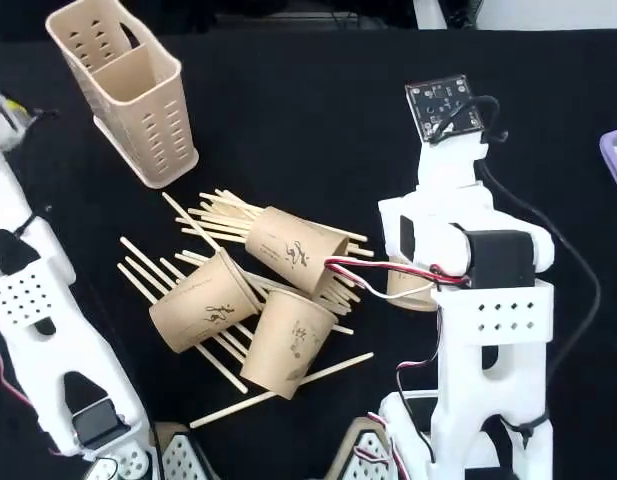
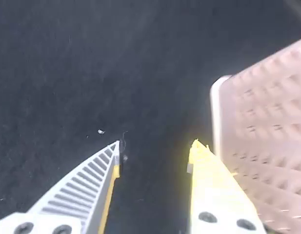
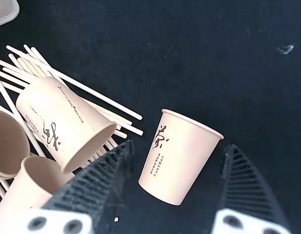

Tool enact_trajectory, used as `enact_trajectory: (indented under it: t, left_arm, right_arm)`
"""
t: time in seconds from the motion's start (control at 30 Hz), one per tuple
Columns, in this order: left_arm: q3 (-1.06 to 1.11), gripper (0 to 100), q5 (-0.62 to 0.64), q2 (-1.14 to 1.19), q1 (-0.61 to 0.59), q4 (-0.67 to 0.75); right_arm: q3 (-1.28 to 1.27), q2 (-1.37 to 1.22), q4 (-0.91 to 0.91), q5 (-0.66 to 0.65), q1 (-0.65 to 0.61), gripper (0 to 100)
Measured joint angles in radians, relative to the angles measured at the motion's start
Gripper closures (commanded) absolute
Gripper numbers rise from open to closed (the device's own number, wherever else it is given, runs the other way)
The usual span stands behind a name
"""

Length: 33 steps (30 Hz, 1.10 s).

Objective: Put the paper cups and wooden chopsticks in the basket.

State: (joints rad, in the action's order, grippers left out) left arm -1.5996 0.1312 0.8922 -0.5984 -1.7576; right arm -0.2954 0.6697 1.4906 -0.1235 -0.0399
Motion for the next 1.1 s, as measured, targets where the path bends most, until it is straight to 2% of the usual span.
enact_trajectory:
  t: [0.27,0.47,0.53,0.63,0.77,1.03,1.1]
  left_arm:
    - [0.038,71,0.084,-0.288,0.034,0.000]
    - [0.411,71,0.089,-0.572,0.193,0.002]
    - [0.546,71,0.089,-0.624,0.239,0.043]
    - [0.701,71,0.132,-0.644,0.273,0.135]
    - [0.786,71,0.218,-0.644,0.279,0.210]
    - [0.968,72,0.235,-0.646,0.285,0.284]
    - [1.028,75,0.236,-0.646,0.285,0.325]
  right_arm:
    - [-0.041,0.000,-0.002,-0.002,0.000,70.6]
    - [-0.052,0.000,-0.002,-0.002,0.000,70.6]
    - [-0.052,0.000,-0.002,-0.002,0.000,70.6]
    - [-0.052,0.000,-0.002,-0.002,0.000,70.6]
    - [-0.052,0.000,-0.002,-0.002,0.000,70.6]
    - [-0.052,0.000,-0.002,-0.002,0.000,70.6]
    - [-0.052,0.000,0.000,-0.002,0.000,70.6]
